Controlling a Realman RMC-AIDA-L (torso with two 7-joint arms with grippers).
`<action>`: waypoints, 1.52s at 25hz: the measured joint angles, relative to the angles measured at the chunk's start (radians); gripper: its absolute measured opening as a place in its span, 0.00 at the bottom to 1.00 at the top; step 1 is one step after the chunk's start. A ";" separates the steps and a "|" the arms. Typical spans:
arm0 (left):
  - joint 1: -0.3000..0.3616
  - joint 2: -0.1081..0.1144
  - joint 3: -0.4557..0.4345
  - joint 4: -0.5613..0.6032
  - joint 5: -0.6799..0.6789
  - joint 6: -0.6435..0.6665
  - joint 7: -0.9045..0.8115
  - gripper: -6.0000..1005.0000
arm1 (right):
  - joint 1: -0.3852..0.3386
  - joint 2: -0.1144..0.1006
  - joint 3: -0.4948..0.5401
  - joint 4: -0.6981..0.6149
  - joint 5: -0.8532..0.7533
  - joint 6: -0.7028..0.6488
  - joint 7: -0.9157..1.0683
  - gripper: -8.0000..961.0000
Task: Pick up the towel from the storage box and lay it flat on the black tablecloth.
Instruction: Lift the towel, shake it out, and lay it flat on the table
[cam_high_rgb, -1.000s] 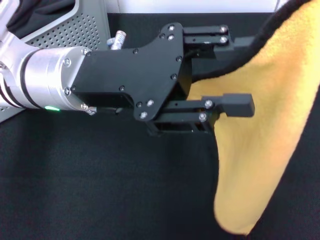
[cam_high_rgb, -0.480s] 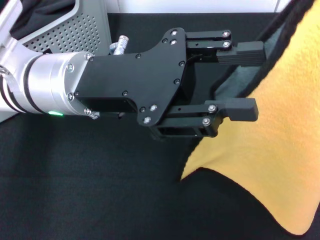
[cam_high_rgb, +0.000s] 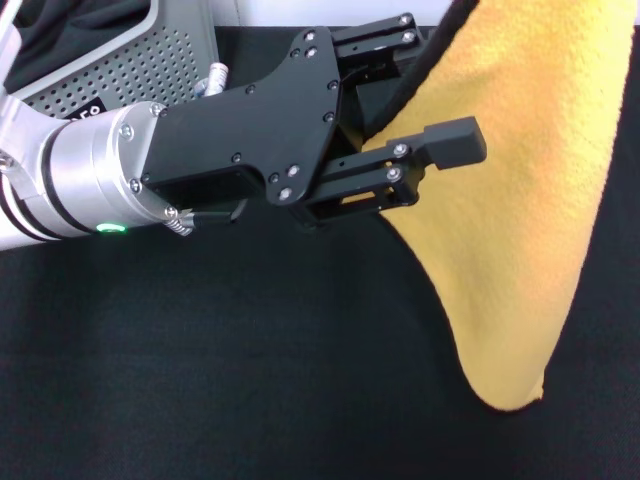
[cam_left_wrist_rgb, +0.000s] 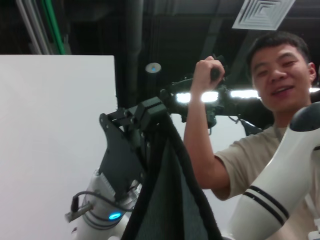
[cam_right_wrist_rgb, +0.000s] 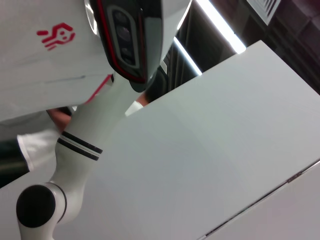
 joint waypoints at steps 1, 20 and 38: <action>0.001 0.000 0.000 -0.003 -0.003 -0.008 0.002 0.54 | 0.000 -0.001 0.000 -0.004 0.000 0.004 0.000 0.07; 0.014 -0.001 0.008 -0.025 0.000 -0.124 0.083 0.54 | 0.001 -0.010 0.000 -0.137 0.024 0.080 0.027 0.07; 0.050 0.002 -0.001 -0.015 -0.012 -0.118 0.102 0.54 | -0.017 -0.023 0.027 -0.181 0.028 0.079 0.039 0.07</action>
